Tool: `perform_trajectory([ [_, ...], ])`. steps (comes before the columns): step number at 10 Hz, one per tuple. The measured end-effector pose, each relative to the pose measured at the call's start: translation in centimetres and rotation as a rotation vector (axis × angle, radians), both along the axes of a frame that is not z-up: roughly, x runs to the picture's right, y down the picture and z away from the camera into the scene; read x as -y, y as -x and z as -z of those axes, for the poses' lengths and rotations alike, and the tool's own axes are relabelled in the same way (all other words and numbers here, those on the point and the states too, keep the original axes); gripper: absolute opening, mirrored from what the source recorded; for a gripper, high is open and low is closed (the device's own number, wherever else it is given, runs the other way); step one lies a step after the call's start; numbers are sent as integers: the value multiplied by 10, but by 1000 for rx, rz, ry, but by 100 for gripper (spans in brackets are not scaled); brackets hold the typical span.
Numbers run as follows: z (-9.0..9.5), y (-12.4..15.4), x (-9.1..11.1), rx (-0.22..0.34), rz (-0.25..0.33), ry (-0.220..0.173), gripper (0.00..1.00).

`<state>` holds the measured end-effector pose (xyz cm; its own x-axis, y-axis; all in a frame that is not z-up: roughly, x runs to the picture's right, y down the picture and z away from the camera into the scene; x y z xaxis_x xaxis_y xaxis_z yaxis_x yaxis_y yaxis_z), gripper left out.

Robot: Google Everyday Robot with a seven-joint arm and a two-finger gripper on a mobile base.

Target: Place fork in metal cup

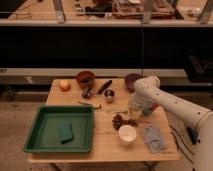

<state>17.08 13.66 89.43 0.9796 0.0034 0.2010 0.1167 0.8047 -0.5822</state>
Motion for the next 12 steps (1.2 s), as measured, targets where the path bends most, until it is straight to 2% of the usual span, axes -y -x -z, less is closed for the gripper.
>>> perform_trajectory([
  [3, -3, 2, -4, 4, -4, -13, 65],
  [6, -4, -1, -7, 25, -39, -52, 65],
  [12, -6, -2, -8, 36, -35, -68, 65],
])
